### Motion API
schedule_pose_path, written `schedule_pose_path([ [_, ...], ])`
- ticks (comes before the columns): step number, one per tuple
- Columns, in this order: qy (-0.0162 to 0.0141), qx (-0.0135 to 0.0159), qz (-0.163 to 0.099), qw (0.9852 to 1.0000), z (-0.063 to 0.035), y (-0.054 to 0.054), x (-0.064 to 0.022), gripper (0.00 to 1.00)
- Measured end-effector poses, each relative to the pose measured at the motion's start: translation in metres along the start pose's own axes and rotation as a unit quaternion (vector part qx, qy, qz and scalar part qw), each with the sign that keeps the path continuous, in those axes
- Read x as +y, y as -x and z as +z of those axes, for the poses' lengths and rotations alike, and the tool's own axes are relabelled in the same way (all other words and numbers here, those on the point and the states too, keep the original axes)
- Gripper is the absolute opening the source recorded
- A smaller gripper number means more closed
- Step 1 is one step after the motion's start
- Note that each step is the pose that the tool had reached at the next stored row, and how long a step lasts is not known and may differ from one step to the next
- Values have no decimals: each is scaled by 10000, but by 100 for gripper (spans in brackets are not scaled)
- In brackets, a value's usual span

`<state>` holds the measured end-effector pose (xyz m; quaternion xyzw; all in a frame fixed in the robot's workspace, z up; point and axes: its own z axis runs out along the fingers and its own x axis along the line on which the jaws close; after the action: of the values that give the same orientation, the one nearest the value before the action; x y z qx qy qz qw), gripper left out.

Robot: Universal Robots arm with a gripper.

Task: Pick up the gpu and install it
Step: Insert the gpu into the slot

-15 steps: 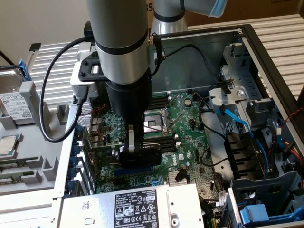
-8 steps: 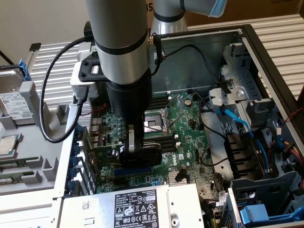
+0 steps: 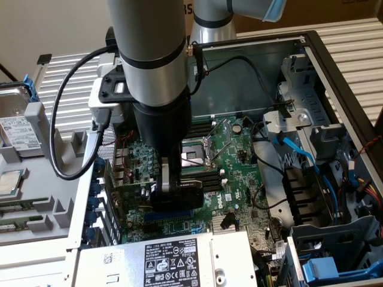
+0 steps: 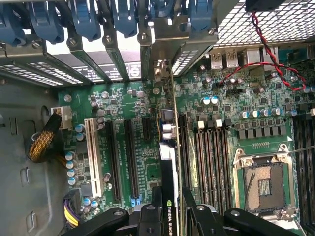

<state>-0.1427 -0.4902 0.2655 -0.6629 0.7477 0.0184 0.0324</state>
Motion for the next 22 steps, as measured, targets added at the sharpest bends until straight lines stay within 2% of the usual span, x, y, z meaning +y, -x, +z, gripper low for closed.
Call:
schedule_pose_path([
  [8,0,1,0,10000,-1,-2,20,26],
  [22,0,1,1,10000,-1,-10,4,26],
])
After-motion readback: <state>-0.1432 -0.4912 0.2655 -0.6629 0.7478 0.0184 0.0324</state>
